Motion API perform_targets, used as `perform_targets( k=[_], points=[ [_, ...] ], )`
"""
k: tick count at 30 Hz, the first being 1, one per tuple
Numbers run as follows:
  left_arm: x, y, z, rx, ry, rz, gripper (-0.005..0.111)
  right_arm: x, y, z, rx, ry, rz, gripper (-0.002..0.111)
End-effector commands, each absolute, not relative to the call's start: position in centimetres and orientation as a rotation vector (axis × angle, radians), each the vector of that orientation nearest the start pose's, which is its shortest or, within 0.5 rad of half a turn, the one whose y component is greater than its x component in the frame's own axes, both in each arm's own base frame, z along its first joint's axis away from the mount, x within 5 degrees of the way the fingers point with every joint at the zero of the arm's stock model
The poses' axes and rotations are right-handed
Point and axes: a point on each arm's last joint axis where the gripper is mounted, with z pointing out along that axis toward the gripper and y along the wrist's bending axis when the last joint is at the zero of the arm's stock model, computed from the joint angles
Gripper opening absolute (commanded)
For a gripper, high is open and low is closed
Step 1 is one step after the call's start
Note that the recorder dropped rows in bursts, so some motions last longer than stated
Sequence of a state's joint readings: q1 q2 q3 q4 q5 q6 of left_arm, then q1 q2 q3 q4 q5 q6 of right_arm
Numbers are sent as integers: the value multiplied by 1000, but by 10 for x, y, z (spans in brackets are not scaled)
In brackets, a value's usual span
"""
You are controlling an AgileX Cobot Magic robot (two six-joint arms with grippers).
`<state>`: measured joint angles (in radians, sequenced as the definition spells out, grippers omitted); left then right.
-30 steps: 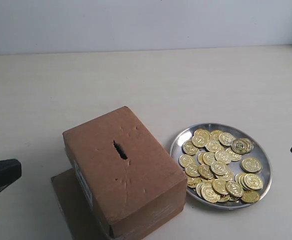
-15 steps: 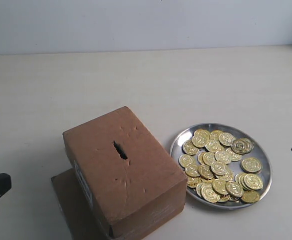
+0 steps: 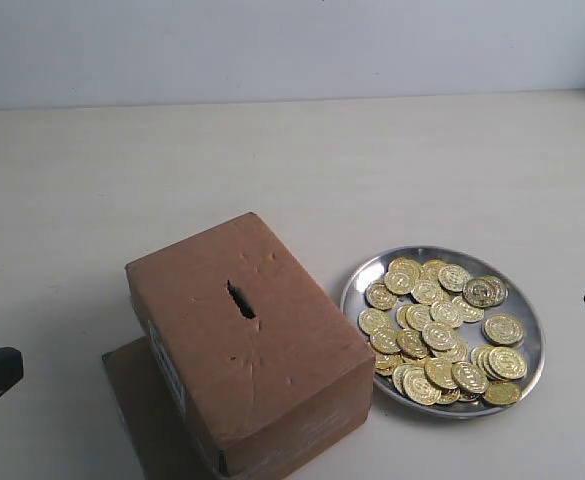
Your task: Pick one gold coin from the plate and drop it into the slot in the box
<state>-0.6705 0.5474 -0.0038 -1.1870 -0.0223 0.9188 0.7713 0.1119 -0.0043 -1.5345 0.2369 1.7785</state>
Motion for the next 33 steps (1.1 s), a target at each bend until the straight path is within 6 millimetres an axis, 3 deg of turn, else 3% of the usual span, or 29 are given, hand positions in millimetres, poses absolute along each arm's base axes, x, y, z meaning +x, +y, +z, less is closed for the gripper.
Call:
perform_targets(
  k=[1, 4, 9, 15, 20, 24, 33],
  points=[
    [76, -57, 172, 387, 2029, -571, 0, 60, 29, 206, -246, 1609, 597, 0],
    [75, -57, 172, 388, 2025, -575, 0, 60, 29, 206, -246, 1609, 597, 0],
    [76, -43, 183, 219, 1917, -539, 0, 56, 15, 213, -114, 1511, 537, 0],
    [70, -18, 200, -26, 1699, -394, 0, 57, 2, 213, 74, 1498, 335, 0],
    [56, -7, 212, -121, 1495, -311, 0, 57, -10, 213, 227, 1476, 168, 0],
    [56, -6, 213, -132, 1493, -299, 0, 54, -19, 213, 339, 1452, 44, 0],
    [56, -6, 212, -131, 1493, -300, 0, 54, -19, 213, 343, 1451, 40, 0]
  ],
)
